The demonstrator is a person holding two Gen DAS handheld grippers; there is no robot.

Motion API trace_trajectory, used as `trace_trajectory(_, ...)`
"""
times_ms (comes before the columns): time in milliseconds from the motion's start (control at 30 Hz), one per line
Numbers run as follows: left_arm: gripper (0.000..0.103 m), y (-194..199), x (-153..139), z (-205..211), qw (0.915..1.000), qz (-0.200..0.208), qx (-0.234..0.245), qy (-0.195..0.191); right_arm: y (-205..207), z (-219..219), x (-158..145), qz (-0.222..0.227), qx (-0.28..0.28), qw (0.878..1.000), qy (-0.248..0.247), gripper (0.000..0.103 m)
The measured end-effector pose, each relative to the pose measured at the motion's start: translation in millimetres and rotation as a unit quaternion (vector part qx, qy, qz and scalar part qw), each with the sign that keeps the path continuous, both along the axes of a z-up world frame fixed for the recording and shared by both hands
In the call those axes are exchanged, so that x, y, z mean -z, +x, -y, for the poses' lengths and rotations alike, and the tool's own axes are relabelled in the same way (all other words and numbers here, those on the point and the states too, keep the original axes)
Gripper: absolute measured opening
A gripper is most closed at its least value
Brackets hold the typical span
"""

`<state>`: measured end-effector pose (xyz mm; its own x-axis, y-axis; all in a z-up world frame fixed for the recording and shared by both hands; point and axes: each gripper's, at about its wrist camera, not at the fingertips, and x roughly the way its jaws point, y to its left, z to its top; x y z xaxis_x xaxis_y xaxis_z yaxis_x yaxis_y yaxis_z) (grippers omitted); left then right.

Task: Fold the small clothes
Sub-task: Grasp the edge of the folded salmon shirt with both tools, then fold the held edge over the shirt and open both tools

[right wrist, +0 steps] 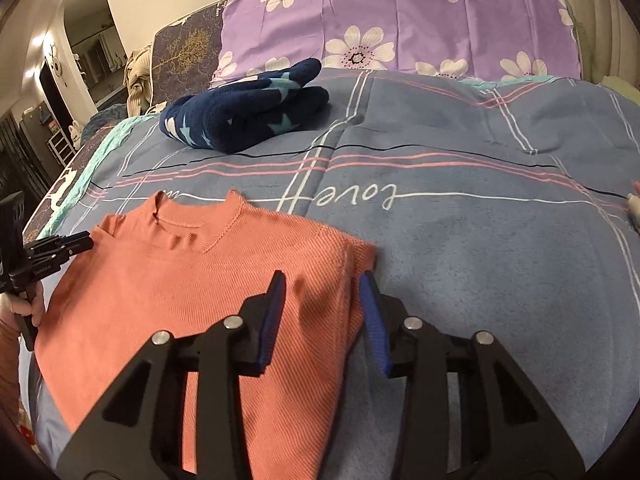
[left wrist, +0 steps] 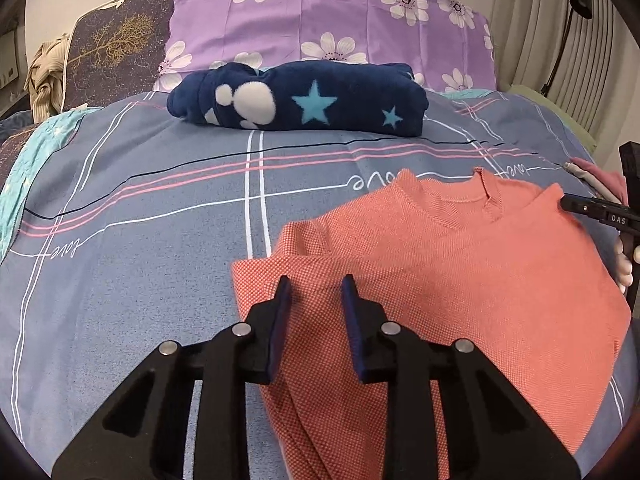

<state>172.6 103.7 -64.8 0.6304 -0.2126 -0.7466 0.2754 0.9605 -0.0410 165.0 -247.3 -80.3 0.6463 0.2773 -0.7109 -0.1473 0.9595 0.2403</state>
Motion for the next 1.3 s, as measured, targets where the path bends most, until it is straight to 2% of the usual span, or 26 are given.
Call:
trace_trajectory(100, 0.031, 1, 3, -2, 0.9999, -0.008, -0.008, 0.004, 3, -2, 3, -0.005, -0.001, 1.000, 0.004, 0.040)
trace_trajectory(133, 0.040, 0, 2, -4, 0.9998, -0.007, -0.016, 0.008, 3, -2, 4, -0.005, -0.001, 1.000, 0.004, 0.040)
trace_trajectory(167, 0.043, 0, 2, -5, 0.9997, -0.004, -0.021, 0.011, 3, -2, 5, -0.006, -0.001, 1.000, 0.004, 0.040)
trace_trajectory(300, 0.043, 2, 1, -12, 0.9995, -0.003, -0.031, 0.004, 3, 2, 5, -0.006, 0.000, 1.000, 0.011, 0.040)
trace_trajectory(333, 0.040, 4, 3, -13, 0.9995, -0.008, -0.031, -0.003, 3, 2, 5, -0.006, 0.000, 1.000, 0.013, 0.040)
trace_trajectory(367, 0.024, 5, 4, -14, 0.9995, -0.013, -0.027, -0.014, 4, 2, 5, -0.006, 0.001, 1.000, 0.016, 0.040)
trace_trajectory(400, 0.019, 5, 4, -14, 0.9993, -0.016, -0.020, -0.027, 4, 2, 5, -0.006, 0.001, 1.000, 0.017, 0.031)
trace_trajectory(433, 0.010, 5, 3, -13, 0.9993, -0.013, -0.019, -0.030, 4, 1, 5, -0.006, -0.003, 1.000, 0.019, 0.013)
trace_trajectory(467, 0.004, 4, 2, -11, 0.9994, -0.008, -0.016, -0.030, 4, 1, 4, -0.004, -0.005, 1.000, 0.020, 0.007)
trace_trajectory(667, 0.003, -11, -21, -7, 0.9991, 0.034, -0.008, -0.023, -13, 2, -20, 0.042, 0.003, 0.999, 0.023, 0.003)
trace_trajectory(833, 0.003, -31, -67, -2, 0.9942, 0.102, 0.009, -0.035, -28, 7, -55, 0.093, 0.009, 0.995, 0.036, 0.003)
trace_trajectory(900, 0.003, -31, -85, 3, 0.9915, 0.127, 0.016, -0.025, -27, 7, -68, 0.110, 0.013, 0.993, 0.035, 0.003)
trace_trajectory(1000, 0.003, -16, -94, 9, 0.9903, 0.138, 0.015, -0.007, -13, 7, -78, 0.116, 0.021, 0.993, 0.024, 0.003)
trace_trajectory(1067, 0.003, 0, -90, 11, 0.9907, 0.135, 0.013, 0.010, 6, 5, -74, 0.106, 0.025, 0.994, 0.015, 0.003)
trace_trajectory(1100, 0.003, 14, -82, 14, 0.9913, 0.128, 0.007, 0.026, 18, 4, -68, 0.095, 0.029, 0.995, 0.007, 0.003)
trace_trajectory(1167, 0.003, 36, -61, 15, 0.9942, 0.102, 0.000, 0.033, 38, 3, -51, 0.066, 0.032, 0.997, 0.001, 0.004)
trace_trajectory(1233, 0.004, 54, -32, 17, 0.9970, 0.066, -0.002, 0.039, 58, 2, -26, 0.020, 0.040, 0.999, -0.015, 0.012)
trace_trajectory(1300, 0.006, 60, -8, 20, 0.9971, 0.041, -0.010, 0.064, 60, 5, -7, -0.006, 0.055, 0.998, -0.025, 0.016)
